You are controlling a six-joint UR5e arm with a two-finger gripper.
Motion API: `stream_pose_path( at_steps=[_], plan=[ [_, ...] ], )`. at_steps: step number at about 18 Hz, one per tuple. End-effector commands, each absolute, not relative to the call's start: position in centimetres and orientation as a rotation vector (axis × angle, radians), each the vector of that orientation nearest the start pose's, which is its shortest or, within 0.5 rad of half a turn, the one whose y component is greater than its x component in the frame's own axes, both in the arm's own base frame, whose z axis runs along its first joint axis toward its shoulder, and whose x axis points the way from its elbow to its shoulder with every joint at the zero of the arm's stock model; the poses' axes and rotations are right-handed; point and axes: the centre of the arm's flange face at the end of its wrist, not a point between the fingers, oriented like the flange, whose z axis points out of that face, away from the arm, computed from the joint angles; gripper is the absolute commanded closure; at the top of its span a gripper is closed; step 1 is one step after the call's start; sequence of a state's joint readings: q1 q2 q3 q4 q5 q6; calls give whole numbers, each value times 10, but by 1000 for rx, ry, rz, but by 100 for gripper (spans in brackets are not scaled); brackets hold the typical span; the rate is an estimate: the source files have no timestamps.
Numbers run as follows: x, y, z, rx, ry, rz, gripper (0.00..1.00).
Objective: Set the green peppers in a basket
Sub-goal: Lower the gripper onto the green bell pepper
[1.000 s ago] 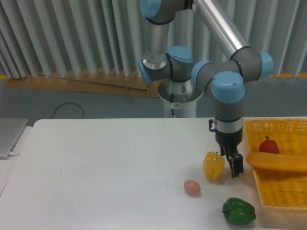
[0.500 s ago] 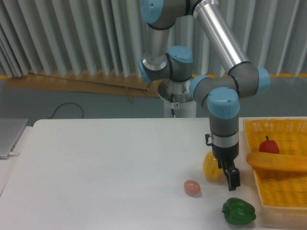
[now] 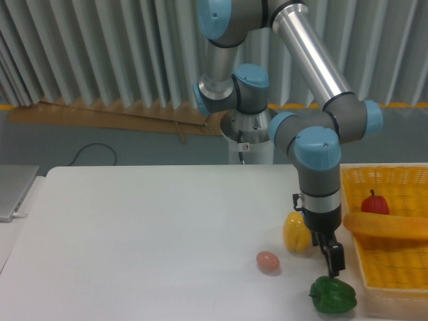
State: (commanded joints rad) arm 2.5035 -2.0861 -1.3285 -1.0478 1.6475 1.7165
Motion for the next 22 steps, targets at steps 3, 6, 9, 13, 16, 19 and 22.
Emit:
stream_pose_path(
  at_steps=[3,6,9,13,16,19,22],
  plan=[
    [-504,522,342,-2906,1174,400,0],
    [-502,520,329,-2919,1183,369,0],
    [-497,519,312,-2930,1192,321,0],
    [-496,522,289,-2940,1209,271,0],
    [-497,527,278,-2946,1218,297,0],
    [-500,531,284,-2942,1210,321,0],
    [-507,536,296,-2931,1194,360,0]
  ],
)
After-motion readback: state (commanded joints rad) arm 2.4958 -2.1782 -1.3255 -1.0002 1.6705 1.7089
